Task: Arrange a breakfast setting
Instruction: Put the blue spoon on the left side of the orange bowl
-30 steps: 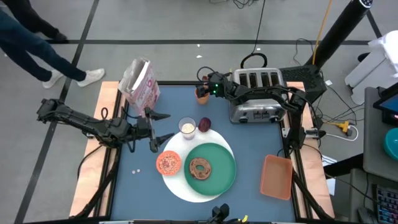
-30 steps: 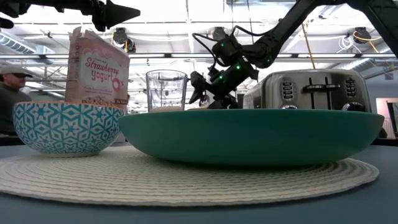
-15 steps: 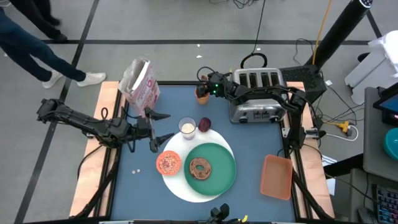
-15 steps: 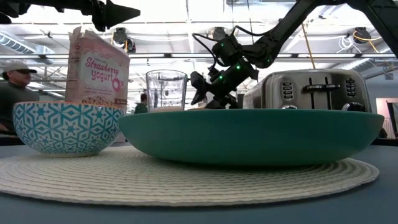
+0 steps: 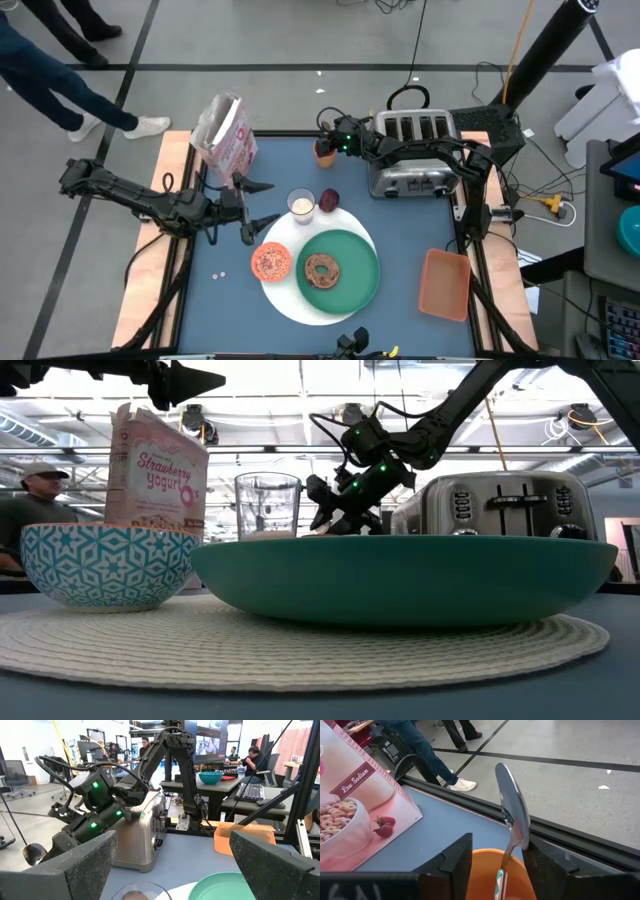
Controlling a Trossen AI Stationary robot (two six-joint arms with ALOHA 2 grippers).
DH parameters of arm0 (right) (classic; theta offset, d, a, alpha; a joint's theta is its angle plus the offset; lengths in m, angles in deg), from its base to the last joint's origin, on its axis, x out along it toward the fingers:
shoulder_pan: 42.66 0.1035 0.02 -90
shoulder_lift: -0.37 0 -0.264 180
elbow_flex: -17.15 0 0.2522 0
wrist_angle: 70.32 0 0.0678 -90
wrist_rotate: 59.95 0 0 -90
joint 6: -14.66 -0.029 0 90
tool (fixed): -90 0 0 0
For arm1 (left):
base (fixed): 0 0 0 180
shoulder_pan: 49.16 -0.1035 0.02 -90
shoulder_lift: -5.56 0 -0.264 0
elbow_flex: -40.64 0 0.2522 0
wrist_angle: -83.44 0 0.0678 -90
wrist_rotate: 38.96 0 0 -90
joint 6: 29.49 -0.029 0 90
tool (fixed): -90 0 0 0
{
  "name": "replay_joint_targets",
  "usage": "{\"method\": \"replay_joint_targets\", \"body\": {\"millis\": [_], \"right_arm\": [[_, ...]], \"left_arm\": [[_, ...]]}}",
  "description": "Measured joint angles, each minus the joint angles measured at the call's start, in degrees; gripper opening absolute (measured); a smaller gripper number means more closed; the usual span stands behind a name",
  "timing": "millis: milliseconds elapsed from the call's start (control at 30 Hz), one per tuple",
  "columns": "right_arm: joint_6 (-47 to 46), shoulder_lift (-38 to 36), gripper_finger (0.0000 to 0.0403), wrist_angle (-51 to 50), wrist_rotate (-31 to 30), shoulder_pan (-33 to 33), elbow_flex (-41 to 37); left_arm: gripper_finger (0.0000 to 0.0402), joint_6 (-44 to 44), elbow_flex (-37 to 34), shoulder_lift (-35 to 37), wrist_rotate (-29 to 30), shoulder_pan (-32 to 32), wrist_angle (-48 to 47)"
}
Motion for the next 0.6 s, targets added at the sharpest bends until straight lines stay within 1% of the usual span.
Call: {"method": "replay_joint_targets", "body": {"millis": [233,433,600], "right_arm": [[0.0,0.0,0.0144,-0.01,-0.03,0.0,0.0],[0.0,0.0,0.0118,0.01,-0.3,0.0,0.0],[0.01,0.0,0.0091,-0.01,-2.97,0.0,0.0]], "left_arm": [[0.0392,0.0,0.0,0.0,0.0,0.01,0.0],[0.0392,-0.01,0.0,0.0,0.0,0.0,0.0],[0.0392,-0.01,0.0,0.0,0.0,0.0,0.0]]}}
